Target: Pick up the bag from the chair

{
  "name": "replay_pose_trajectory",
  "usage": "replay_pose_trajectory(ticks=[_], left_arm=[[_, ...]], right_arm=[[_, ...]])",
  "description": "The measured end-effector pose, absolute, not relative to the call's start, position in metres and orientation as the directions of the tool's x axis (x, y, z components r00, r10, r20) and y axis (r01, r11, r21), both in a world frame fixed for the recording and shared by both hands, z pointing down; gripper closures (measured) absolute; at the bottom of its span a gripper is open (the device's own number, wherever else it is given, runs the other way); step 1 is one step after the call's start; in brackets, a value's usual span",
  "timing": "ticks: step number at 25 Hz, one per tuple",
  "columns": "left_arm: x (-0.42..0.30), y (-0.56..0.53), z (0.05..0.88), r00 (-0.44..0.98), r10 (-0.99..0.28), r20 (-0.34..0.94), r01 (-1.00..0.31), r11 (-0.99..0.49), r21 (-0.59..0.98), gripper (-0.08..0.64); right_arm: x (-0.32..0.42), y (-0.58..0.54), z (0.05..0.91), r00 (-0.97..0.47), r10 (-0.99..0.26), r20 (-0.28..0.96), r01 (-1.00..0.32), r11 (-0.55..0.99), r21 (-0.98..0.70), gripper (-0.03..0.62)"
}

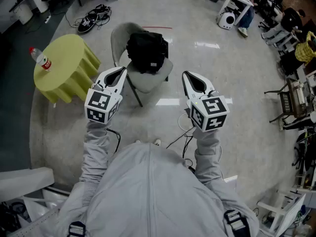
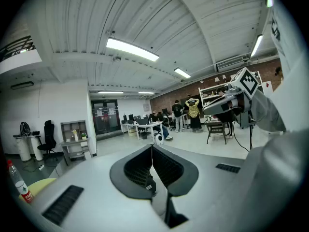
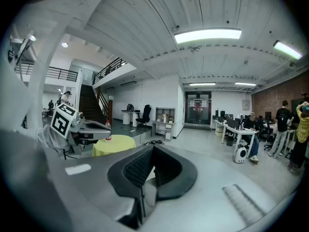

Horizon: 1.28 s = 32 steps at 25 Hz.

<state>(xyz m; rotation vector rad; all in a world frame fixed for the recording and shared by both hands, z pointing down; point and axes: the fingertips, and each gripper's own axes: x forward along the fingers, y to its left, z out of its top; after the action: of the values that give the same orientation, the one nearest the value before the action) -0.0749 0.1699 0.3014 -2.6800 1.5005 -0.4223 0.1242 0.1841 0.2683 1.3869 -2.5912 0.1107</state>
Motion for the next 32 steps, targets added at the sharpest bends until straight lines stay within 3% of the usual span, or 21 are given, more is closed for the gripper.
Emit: replay_pose_trajectory(ticks=[20, 32], left_arm=[[-0.051, 0.146, 0.332, 0.427, -0.859, 0.282, -0.862, -0.481, -0.161, 0.552], [-0.073, 0.019, 0.344, 0.449, -0.847, 0.284, -0.853, -0.501, -0.146, 0.552]], right_arm=[[0.154, 0.137, 0.300, -0.591, -0.769, 0.243, -0.796, 0.605, -0.021, 0.581], [0.136, 0.022, 0.307, -0.553, -0.790, 0.265, -0.822, 0.570, -0.017, 0.581]])
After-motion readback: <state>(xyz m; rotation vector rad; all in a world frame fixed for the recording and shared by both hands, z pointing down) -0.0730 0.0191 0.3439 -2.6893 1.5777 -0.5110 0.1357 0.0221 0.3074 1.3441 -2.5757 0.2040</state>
